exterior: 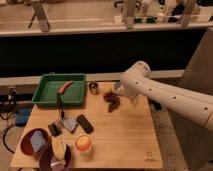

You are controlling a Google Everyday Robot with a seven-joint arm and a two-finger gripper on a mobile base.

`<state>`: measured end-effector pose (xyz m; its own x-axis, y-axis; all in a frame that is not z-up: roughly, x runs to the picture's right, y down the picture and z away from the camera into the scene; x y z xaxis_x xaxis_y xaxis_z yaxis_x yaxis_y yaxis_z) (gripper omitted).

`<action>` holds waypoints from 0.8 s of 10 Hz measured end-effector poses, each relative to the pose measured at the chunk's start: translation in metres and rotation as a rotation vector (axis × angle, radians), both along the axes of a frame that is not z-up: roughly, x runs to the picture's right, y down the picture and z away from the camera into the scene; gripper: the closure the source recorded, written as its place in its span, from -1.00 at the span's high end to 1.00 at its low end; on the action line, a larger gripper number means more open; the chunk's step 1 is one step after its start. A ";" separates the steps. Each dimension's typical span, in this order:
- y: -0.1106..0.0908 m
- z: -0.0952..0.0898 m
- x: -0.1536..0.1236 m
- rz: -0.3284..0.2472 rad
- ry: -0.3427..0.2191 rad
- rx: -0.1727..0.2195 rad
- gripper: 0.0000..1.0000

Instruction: Place banana in tray

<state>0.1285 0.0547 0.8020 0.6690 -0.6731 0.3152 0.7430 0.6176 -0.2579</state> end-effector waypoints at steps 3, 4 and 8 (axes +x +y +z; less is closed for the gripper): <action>0.016 -0.018 -0.020 -0.098 -0.084 -0.014 0.60; 0.027 -0.028 -0.037 -0.143 -0.121 -0.019 0.60; 0.079 -0.076 -0.139 -0.336 -0.286 -0.044 0.60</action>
<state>-0.0108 0.1339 0.7255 0.2969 -0.8203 0.4889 0.9460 0.3224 -0.0336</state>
